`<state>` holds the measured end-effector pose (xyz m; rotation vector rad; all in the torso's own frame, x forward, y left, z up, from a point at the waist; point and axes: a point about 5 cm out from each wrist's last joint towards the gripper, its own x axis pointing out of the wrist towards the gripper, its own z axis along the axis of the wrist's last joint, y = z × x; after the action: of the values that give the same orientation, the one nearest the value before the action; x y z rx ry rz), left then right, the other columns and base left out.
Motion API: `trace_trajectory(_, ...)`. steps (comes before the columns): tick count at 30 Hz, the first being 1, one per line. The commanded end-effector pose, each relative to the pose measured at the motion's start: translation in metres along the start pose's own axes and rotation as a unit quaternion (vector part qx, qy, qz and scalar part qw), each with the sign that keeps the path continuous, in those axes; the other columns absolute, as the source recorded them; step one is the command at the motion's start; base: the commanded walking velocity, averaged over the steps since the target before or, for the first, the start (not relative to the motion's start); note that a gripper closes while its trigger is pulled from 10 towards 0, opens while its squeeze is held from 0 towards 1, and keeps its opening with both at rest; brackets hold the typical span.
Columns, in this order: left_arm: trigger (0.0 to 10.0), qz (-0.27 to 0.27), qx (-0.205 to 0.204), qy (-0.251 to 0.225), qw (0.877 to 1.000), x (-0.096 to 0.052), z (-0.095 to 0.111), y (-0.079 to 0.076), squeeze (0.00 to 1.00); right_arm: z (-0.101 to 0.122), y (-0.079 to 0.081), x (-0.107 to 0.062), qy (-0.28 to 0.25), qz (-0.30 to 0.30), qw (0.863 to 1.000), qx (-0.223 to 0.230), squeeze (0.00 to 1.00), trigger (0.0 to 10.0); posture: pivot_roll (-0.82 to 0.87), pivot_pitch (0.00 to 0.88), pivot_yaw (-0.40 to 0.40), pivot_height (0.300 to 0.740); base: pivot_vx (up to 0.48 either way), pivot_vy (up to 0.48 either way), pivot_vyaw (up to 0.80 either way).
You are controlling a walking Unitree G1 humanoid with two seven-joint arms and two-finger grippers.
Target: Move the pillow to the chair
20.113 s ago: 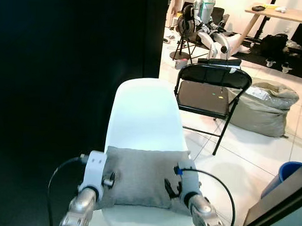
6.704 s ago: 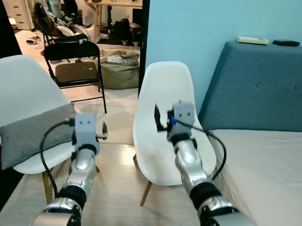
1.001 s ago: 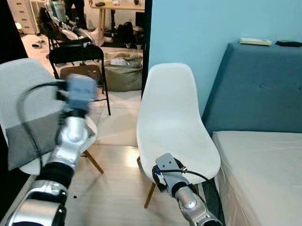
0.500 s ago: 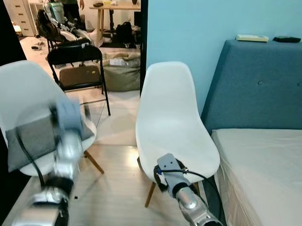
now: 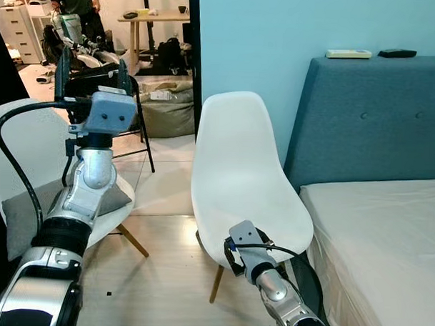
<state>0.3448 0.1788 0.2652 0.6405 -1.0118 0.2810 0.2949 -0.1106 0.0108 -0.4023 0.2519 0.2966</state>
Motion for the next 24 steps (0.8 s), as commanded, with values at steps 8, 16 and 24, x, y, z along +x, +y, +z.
trace_trajectory(8,7.8,0.313,-0.539,0.139,0.77,0.025,-0.029,0.036,0.0,0.008,-0.001,0.004,-0.01,0.0,1.0,0.006,0.0,10.0,0.02,0.0,0.034,0.74,0.0,0.0,0.0)
trace_trajectory(16,10.0,0.385,-0.625,0.144,0.664,0.01,-0.057,0.05,0.0,0.007,-0.008,0.003,-0.01,-0.012,1.0,0.001,0.0,10.0,0.0,0.0,0.048,0.74,0.0,0.0,0.0)
trace_trajectory(24,10.0,0.318,-0.68,0.113,0.65,0.012,-0.056,0.04,0.0,0.004,-0.009,0.002,-0.007,-0.016,1.0,0.003,0.0,10.0,0.01,0.0,0.047,0.74,0.0,0.0,0.0)
